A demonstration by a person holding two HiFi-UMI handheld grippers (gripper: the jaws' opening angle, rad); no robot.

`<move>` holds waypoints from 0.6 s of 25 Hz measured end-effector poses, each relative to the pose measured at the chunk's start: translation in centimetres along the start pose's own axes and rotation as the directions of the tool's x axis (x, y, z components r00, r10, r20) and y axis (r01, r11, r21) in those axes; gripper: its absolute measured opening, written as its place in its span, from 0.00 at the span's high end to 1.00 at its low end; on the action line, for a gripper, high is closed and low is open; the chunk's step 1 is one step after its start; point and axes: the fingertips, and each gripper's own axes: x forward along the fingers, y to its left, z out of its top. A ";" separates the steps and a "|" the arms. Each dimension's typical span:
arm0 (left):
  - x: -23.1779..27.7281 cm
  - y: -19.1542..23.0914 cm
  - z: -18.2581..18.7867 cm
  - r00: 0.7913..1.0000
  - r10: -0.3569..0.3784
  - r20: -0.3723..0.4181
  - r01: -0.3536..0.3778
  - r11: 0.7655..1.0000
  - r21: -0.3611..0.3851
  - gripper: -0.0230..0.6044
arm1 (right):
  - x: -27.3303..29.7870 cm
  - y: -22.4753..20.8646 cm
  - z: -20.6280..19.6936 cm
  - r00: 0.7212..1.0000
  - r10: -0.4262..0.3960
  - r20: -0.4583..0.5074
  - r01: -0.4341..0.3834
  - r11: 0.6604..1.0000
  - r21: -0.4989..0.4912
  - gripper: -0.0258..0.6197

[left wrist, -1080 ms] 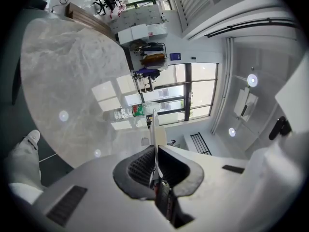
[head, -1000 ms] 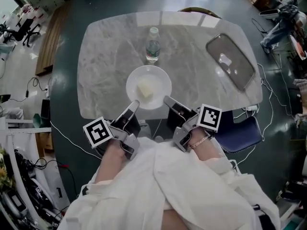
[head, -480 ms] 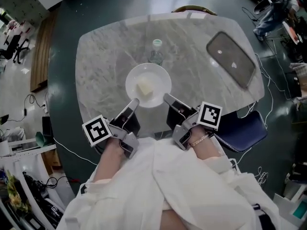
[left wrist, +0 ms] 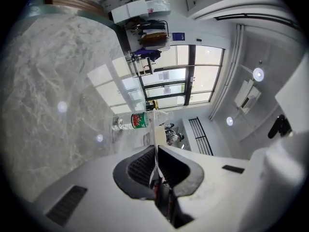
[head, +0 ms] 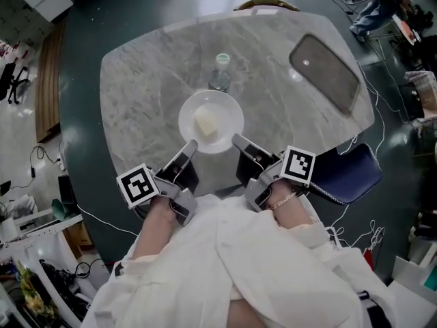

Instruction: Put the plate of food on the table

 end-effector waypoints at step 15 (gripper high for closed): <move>0.3 1.3 -0.6 0.999 0.036 -0.010 -0.036 0.998 -0.042 0.92 | -0.3 -1.3 -0.1 0.997 -0.063 -0.045 0.063 0.998 0.007 0.95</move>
